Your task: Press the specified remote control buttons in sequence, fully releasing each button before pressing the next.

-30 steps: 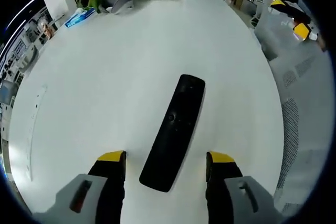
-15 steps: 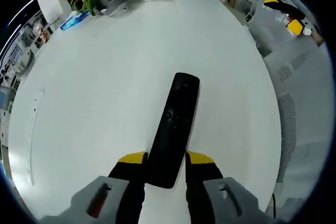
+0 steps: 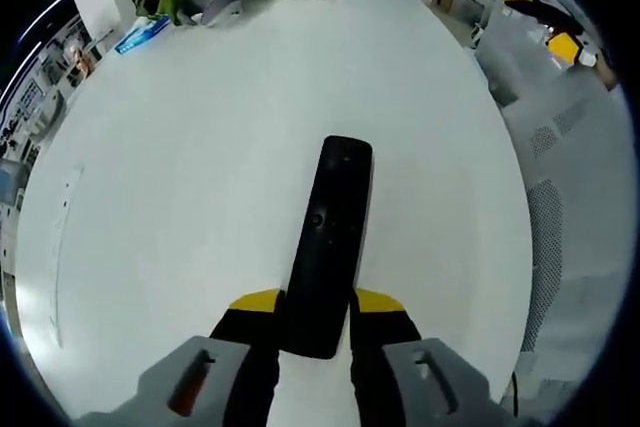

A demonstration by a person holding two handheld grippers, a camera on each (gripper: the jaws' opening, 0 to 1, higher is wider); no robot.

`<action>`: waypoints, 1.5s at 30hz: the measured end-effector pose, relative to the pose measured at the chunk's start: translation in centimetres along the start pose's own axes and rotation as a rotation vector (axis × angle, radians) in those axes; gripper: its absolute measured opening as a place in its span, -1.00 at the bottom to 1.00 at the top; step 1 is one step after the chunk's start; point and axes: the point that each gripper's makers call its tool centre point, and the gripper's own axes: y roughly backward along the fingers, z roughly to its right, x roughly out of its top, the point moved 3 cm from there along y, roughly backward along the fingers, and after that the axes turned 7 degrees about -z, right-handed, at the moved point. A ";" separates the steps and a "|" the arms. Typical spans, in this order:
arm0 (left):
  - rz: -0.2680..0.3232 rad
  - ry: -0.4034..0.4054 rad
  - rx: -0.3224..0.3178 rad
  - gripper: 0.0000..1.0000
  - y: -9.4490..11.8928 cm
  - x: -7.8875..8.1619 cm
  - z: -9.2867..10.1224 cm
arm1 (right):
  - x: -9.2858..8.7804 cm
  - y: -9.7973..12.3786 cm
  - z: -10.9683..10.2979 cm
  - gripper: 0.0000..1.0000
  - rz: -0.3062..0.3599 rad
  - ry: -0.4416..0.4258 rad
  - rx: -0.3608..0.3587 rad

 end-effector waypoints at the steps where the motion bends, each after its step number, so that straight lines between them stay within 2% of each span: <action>1: -0.003 -0.002 -0.001 -0.60 0.0 0.0 0.0 | 0.1 0.0 0.0 -0.19 0.004 0.004 0.000; 11: -0.010 -0.003 -0.002 -0.62 0.0 -0.3 0.6 | -0.1 0.0 0.0 -0.20 -0.008 0.014 -0.007; 14: -0.007 0.001 -0.004 -0.63 0.0 -0.5 1.0 | 0.2 0.1 -0.1 -0.20 0.009 0.012 0.000; 31: -0.005 -0.010 -0.021 -0.63 0.2 -1.1 4.2 | 0.1 0.0 -0.5 -0.20 0.002 0.038 0.015; 45: -0.005 -0.014 -0.031 -0.63 0.4 -1.5 6.0 | 0.1 0.0 -0.9 -0.21 -0.006 0.065 0.031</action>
